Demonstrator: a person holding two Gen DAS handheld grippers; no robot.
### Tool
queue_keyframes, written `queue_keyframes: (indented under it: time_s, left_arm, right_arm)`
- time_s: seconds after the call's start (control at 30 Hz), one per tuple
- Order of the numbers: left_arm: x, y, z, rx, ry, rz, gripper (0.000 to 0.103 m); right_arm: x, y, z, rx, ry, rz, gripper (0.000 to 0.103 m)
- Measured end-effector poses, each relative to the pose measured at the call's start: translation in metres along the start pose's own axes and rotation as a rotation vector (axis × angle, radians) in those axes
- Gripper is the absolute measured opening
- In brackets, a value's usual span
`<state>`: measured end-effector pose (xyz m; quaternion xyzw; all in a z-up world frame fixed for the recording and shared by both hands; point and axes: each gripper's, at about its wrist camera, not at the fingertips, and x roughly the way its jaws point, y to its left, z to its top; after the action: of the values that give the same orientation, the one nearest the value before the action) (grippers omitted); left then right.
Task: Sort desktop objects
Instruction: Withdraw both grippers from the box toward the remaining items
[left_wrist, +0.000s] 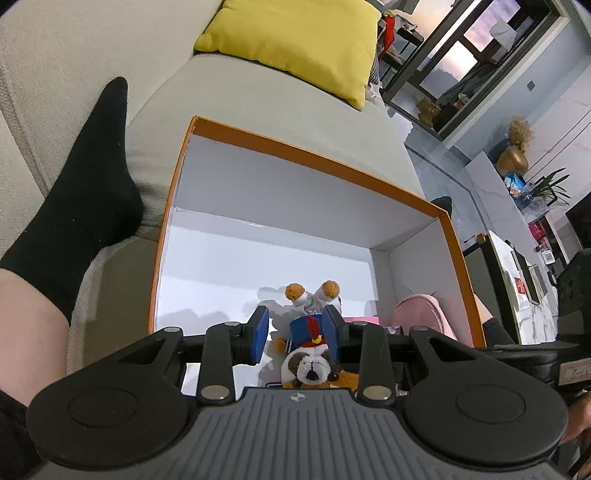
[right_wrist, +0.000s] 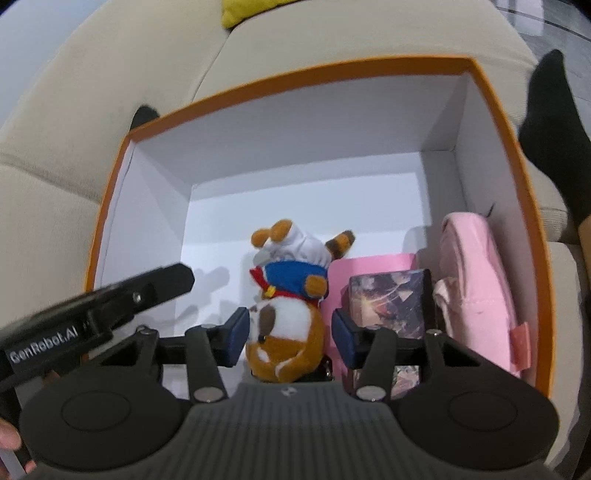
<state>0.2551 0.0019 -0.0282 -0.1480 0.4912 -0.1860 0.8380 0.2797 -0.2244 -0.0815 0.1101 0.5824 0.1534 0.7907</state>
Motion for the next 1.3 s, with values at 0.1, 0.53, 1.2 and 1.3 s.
queue_keyframes:
  time_s: [0.1,0.53,1.2,1.3]
  left_arm:
    - [0.0,0.0,-0.001,0.002,0.003,-0.003,0.037]
    - [-0.042,-0.028,-0.016,0.121,-0.087,-0.017,0.037]
    - [-0.091,-0.04,-0.118,0.101,-0.095,0.091,0.037]
    - [-0.072,-0.03,-0.132,0.063,-0.025,0.122,0.037]
  right_arm:
    - [0.013,0.001,-0.002,-0.003,0.034,-0.018,0.034]
    - [-0.027,0.009,-0.01,-0.107,-0.114,0.058,0.034]
    - [-0.072,0.006,-0.138,-0.5,-0.309,0.132,0.052]
    - [-0.057,0.01,-0.146,-0.593,-0.297,0.071,0.052]
